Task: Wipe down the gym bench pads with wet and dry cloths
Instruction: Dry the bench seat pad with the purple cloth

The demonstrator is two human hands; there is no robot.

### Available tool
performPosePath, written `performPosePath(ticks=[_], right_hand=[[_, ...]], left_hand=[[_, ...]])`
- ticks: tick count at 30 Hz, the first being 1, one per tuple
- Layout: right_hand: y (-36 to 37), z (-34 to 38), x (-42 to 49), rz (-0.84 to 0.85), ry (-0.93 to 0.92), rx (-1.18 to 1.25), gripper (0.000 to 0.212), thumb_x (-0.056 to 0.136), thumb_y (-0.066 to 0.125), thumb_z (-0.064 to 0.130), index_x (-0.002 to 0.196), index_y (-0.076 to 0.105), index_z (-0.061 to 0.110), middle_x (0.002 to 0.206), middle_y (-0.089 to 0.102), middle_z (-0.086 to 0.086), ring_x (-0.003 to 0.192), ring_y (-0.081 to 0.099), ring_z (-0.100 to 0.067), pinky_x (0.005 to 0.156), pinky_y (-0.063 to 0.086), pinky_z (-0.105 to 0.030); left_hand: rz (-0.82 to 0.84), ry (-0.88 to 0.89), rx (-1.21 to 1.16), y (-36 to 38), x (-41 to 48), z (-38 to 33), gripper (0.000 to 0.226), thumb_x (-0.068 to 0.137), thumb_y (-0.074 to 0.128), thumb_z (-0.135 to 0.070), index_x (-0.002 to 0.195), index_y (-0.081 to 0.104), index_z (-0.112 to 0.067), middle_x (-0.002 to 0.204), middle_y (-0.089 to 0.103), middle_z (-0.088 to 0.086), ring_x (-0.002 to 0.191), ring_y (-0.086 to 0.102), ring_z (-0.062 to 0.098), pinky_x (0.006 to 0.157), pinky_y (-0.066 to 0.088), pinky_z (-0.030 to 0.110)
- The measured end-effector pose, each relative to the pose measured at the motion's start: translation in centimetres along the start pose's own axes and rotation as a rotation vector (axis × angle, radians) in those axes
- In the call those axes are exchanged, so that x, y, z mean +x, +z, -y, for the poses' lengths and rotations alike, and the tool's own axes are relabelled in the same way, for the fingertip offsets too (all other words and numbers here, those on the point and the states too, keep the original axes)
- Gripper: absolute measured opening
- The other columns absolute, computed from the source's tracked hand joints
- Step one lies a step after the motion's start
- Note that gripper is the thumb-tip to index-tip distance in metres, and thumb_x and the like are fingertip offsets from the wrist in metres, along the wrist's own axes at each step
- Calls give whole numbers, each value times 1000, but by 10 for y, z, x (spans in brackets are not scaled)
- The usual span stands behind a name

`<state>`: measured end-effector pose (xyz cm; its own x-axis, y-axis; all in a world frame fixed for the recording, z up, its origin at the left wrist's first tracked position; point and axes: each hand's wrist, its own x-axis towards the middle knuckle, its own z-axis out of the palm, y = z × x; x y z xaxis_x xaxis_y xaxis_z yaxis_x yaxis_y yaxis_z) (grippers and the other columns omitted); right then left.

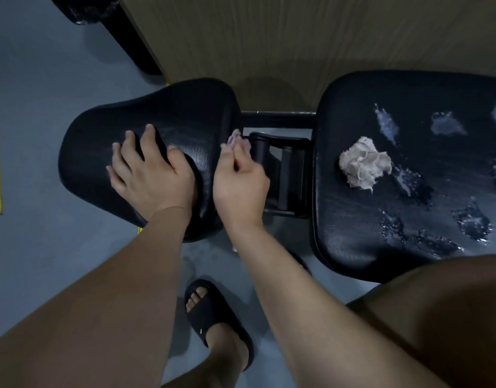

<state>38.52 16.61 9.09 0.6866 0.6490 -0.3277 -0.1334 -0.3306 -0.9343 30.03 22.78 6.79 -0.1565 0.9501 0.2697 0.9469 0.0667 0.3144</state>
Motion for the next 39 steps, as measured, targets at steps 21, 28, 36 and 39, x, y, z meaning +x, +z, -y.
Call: performPosePath(ticks=[21,28,36,39], right_hand=[[1,-25,-16,-28,-6,47,38,103,53,29,138,63,16,149,55,1,142,43,-5,122,30,-26],[5,0,30,15,-11,85,37,104,52,34,136,65,20,150,53,7,143,40,-1,120,28,-20],[-4,-41,-45,-24,-52,95,38,104,53,31,141,59,25,153,50,9,143,37,4,124,29,-32],[-9,-47,-58,4,-45,87,37,104,55,27,140,59,24,153,50,7,143,38,3,123,31,-32]], left_hand=[[10,-1,2,-2,-1,0,57,94,35,-44,148,48,-32,158,40,3,150,26,28,122,13,53],[14,1,3,-1,-1,0,56,95,35,-45,148,47,-33,158,39,2,151,24,27,122,13,53],[17,3,6,0,-1,1,56,94,34,-46,148,46,-33,158,39,1,151,24,26,122,13,54],[17,-1,-2,-1,-1,1,56,95,34,-45,148,46,-33,158,39,1,151,24,26,122,13,54]])
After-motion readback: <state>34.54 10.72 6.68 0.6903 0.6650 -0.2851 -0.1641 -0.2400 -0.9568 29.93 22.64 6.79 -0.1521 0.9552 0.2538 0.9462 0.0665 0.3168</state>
